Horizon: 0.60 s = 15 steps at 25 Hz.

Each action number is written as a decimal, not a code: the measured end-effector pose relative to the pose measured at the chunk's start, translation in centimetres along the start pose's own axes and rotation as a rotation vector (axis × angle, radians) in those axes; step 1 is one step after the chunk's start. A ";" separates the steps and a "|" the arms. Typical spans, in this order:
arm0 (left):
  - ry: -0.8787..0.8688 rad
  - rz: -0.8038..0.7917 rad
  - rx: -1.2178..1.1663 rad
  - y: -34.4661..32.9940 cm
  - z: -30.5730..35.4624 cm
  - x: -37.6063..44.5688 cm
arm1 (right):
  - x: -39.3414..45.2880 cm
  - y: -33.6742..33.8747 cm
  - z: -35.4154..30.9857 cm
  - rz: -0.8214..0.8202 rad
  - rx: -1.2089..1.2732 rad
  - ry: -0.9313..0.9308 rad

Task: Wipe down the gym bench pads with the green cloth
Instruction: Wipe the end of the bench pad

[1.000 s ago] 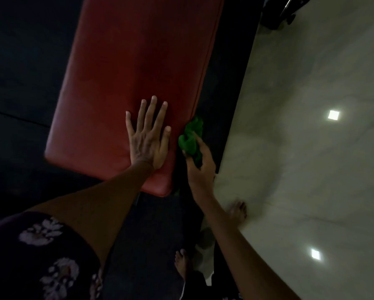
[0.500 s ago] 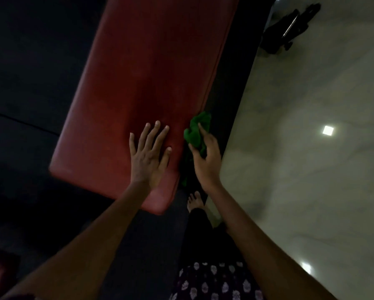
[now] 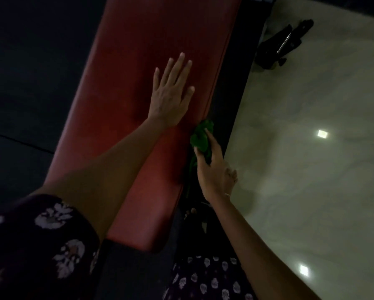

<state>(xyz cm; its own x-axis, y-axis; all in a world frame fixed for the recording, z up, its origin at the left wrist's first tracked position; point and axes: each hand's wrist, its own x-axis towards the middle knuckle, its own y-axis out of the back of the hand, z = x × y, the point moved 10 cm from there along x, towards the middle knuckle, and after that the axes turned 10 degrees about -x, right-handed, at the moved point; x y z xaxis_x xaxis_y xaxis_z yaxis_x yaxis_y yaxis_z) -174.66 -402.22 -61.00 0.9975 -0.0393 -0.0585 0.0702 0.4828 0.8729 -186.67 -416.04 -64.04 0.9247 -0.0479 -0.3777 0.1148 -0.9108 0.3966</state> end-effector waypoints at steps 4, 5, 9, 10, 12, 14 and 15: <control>-0.008 -0.005 0.099 -1.8 -1.2 0.8 | 9.9 1.7 -1.9 0.082 0.048 0.064; -0.011 0.017 0.085 -1.7 -1.2 0.6 | 10.4 1.6 -1.9 0.077 0.033 0.076; -0.006 0.034 0.028 -1.5 -0.8 0.7 | 6.3 0.2 0.1 -0.055 0.111 -0.046; -0.005 0.036 0.020 -1.5 -0.7 0.8 | 6.2 0.1 0.3 -0.069 0.123 -0.042; -0.001 0.043 0.018 -1.4 -0.8 0.8 | 9.2 0.6 0.2 -0.038 0.120 -0.033; 0.002 0.070 0.017 -1.2 -0.8 0.5 | 13.2 1.4 -0.5 -0.025 0.121 -0.038; 0.017 0.094 -0.001 -0.9 -0.8 0.7 | 14.7 1.8 -1.2 -0.027 0.136 -0.018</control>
<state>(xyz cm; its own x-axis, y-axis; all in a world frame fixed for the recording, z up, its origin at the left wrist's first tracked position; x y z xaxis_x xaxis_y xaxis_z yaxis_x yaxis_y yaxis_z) -174.06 -402.00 -62.19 0.9997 0.0210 0.0160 -0.0242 0.4849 0.8743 -172.45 -417.93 -67.88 0.9151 -0.0291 -0.4021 0.0881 -0.9588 0.2700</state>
